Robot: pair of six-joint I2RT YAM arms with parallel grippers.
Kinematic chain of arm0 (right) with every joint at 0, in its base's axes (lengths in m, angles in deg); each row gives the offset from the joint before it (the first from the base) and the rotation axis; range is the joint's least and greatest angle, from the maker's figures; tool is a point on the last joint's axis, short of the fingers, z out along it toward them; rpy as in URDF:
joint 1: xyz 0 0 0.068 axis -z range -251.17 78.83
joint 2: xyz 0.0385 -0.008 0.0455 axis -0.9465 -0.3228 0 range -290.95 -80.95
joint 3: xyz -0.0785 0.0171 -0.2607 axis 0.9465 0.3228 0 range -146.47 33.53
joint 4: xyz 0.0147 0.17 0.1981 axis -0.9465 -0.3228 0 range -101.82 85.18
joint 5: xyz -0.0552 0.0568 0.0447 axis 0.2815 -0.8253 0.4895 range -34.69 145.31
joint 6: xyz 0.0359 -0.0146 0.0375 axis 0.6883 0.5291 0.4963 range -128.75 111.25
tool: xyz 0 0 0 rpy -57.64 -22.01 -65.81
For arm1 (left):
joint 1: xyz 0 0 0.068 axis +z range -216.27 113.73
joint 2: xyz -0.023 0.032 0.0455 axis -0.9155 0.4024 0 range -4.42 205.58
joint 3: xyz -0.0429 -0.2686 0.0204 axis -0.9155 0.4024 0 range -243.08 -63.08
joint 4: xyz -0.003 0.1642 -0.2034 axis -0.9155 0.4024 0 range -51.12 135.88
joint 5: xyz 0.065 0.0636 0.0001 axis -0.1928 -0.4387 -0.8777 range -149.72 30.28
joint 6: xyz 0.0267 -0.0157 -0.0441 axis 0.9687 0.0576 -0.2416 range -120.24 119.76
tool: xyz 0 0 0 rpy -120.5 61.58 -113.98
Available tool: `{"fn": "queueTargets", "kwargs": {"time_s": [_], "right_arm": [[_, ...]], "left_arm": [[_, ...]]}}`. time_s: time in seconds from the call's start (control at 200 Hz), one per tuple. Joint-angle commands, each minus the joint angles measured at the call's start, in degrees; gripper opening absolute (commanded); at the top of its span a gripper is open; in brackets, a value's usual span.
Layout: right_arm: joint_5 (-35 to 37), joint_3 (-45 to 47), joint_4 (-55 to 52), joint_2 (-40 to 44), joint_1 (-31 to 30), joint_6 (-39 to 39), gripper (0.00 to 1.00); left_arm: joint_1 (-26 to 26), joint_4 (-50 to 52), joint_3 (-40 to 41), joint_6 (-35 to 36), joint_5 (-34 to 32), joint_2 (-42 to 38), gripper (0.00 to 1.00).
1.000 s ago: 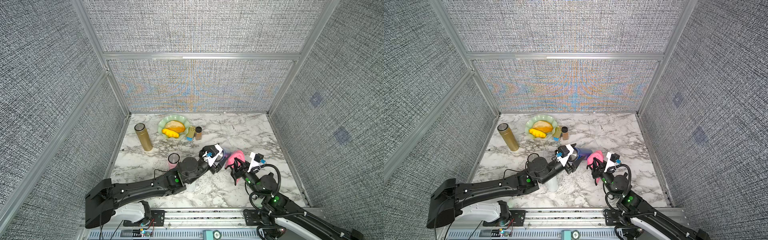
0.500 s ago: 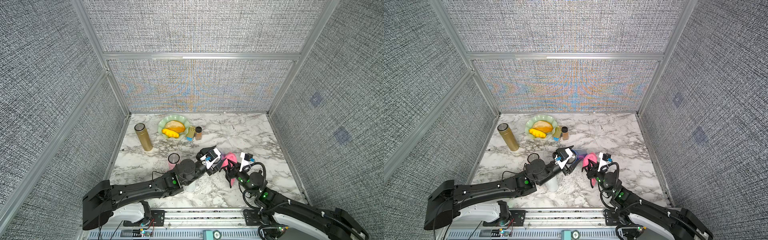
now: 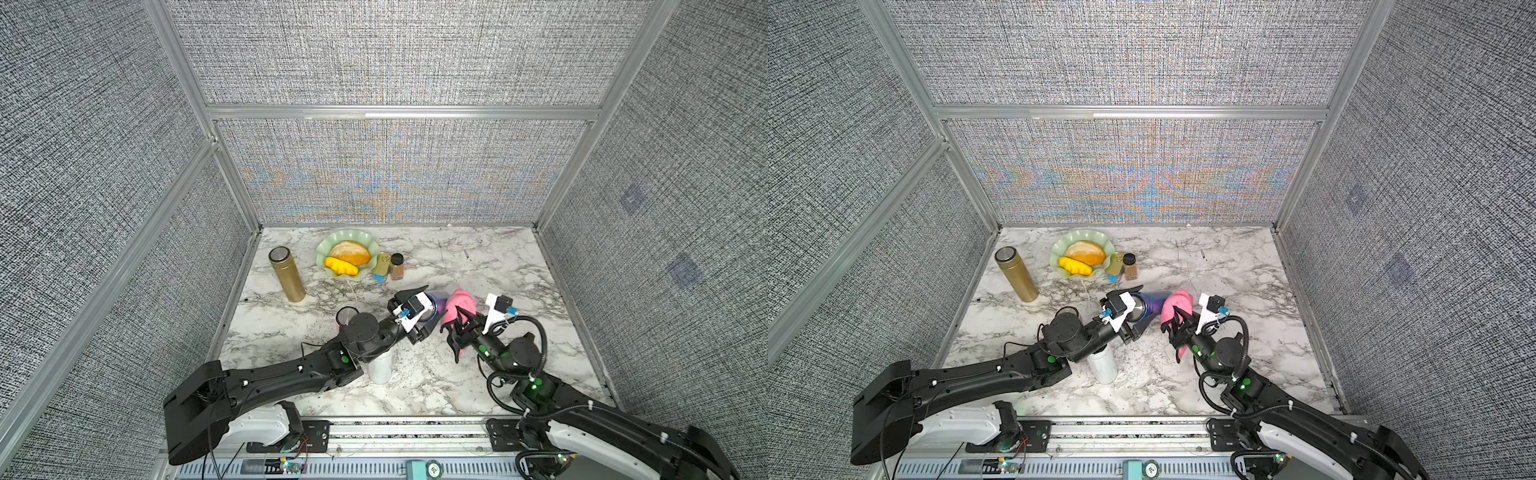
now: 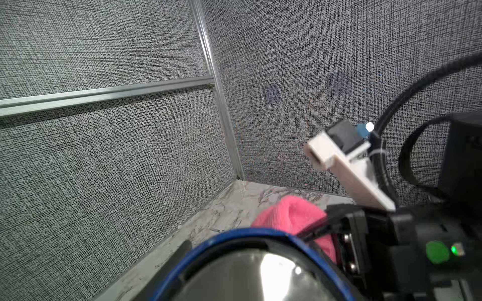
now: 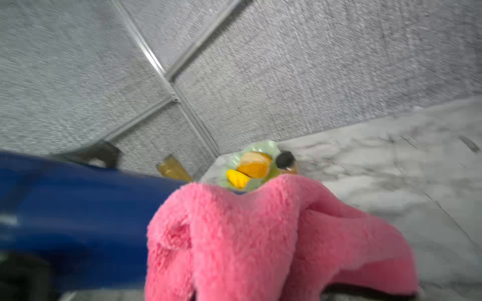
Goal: Wipe the surface of the thermos
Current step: Wipe the dirt from the surface of the thermos.
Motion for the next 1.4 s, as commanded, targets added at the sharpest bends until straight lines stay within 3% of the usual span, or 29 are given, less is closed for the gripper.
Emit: {"fn": "queueTargets", "kwargs": {"time_s": [0.0, 0.335, 0.515, 0.68, 0.98, 1.101, 1.306, 1.396], "right_arm": [[3.06, 2.56, 4.7, -2.53, 0.61, 2.17, 0.0], [-6.27, -11.09, -9.0, 7.71, -0.16, -4.05, 0.0], [1.73, -4.67, -6.43, 5.01, 0.37, -1.46, 0.0], [2.54, 0.86, -1.53, 2.39, 1.32, -0.23, 0.0], [-4.47, -13.49, -15.51, 11.76, 0.44, -6.98, 0.0], [-4.3, -11.71, -12.54, 9.76, 0.44, -6.26, 0.0], [3.2, -1.52, -2.76, 0.48, 1.3, -1.44, 0.0], [2.7, -2.1, -2.73, 0.51, 1.23, -2.18, 0.0]], "left_arm": [[-0.02, -7.13, -1.28, 0.22, 2.89, 0.77, 0.0], [-0.08, -10.73, -0.73, 4.14, -0.34, 3.54, 0.0], [-0.08, -8.95, -0.63, 5.96, 5.8, 2.76, 0.0], [-0.06, -9.09, 0.56, 5.89, 11.16, 1.15, 0.0], [0.0, -8.32, 0.4, 6.35, 11.73, 0.83, 0.0], [-0.04, -7.65, 0.43, 6.58, 11.52, 0.19, 0.0], [0.02, -7.92, 1.37, 6.05, 13.9, -1.04, 0.0], [-0.04, -8.18, 1.57, 6.26, 13.9, -1.01, 0.0]]}}
